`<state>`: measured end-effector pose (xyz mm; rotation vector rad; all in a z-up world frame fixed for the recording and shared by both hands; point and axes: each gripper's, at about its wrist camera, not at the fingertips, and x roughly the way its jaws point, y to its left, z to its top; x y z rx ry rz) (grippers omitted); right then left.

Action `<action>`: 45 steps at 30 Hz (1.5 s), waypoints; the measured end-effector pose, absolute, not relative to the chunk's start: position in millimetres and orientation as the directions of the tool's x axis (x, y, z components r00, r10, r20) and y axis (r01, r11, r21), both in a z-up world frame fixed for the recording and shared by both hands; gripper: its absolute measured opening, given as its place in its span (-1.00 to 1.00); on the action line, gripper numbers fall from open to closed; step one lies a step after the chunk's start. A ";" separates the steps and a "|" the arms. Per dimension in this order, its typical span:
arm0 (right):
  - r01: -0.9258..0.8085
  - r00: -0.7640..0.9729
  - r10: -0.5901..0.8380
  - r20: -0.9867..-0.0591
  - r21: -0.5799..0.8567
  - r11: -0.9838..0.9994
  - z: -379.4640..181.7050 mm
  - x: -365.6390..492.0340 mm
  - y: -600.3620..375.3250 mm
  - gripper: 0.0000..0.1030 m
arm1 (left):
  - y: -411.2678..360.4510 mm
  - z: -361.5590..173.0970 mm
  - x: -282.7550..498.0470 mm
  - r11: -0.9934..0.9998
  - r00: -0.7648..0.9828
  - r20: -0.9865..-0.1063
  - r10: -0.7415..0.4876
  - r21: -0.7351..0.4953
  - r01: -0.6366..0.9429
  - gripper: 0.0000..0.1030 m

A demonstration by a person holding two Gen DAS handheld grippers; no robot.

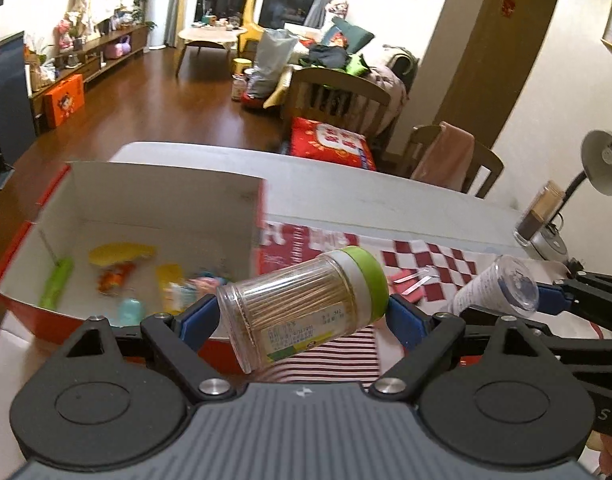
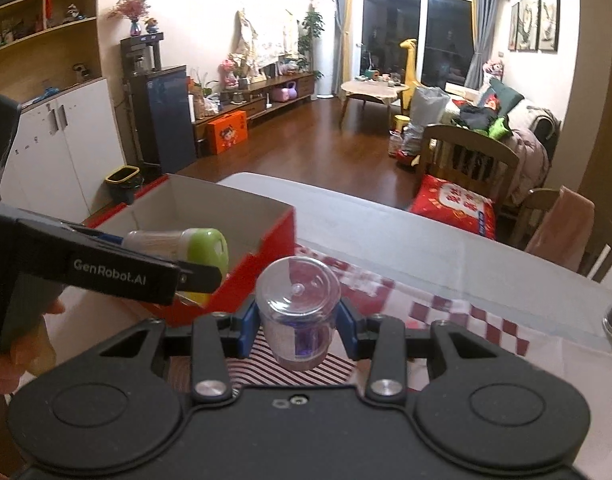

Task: Organize rigid objects
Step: 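Carry the toothpick jar with the left gripper while the right gripper carries the cup over the shoebox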

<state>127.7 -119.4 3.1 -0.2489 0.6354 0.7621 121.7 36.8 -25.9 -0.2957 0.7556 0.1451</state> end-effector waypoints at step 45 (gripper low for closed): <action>-0.660 0.545 0.429 -0.720 -0.052 0.750 -73.1 189.2 90.8 -0.22 | 249.3 -105.7 220.1 0.967 0.606 -0.790 0.094 -0.072 -0.244 0.76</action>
